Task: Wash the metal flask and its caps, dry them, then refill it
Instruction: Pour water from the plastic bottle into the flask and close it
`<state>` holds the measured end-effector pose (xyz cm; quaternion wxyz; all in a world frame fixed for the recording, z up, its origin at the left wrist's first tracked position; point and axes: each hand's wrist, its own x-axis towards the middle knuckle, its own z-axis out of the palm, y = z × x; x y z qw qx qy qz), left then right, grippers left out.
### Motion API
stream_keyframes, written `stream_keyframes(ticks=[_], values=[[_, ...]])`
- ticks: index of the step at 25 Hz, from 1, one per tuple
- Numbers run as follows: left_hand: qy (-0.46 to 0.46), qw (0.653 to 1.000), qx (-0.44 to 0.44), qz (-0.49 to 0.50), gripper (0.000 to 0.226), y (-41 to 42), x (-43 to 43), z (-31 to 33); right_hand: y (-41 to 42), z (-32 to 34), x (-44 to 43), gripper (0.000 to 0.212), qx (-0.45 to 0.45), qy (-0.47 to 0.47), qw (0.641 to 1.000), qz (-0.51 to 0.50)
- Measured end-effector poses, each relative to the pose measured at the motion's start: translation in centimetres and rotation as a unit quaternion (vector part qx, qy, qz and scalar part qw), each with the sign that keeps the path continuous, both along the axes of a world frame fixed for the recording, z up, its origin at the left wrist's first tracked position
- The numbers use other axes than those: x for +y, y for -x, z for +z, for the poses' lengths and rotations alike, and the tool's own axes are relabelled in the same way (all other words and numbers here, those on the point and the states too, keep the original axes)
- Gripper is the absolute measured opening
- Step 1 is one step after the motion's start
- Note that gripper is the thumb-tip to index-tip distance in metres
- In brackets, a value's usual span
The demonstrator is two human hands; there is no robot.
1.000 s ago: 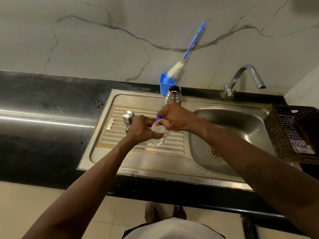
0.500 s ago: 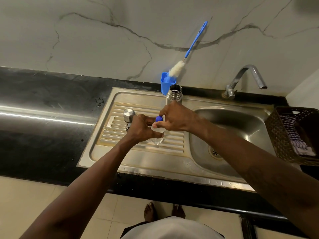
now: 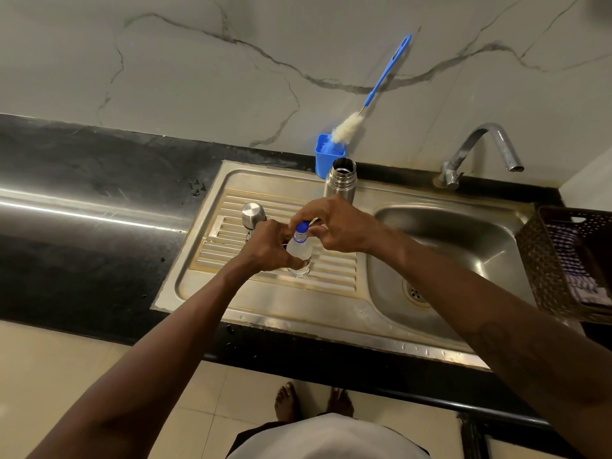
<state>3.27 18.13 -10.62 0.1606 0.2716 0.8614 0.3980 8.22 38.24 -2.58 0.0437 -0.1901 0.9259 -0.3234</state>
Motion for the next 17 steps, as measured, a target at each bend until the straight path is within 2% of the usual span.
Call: stream_keyframes(ticks=[2,6,9,14,17], values=[[-0.015,1.000,0.004,-0.002,0.046,0.0,0.0,-0.1,-0.2,0.2,0.1,0.035,0.017,-0.004,0.999,-0.037],[-0.040,0.999,-0.004,0.004,0.040,-0.3,0.1,0.0,-1.3,-2.7,0.5,0.029,-0.018,-0.055,0.990,-0.126],[-0.059,0.998,-0.015,0.021,0.044,-0.7,0.2,0.1,-2.0,-6.0,0.8,0.025,-0.056,-0.104,0.976,-0.181],[-0.063,0.997,-0.004,0.035,0.064,-1.2,-0.4,-0.8,-2.6,-9.8,1.3,0.021,-0.112,-0.139,0.963,-0.204],[-0.059,0.997,-0.008,0.045,0.065,-1.5,-0.5,-1.5,-2.2,-11.3,1.6,0.018,-0.127,-0.147,0.960,-0.203]])
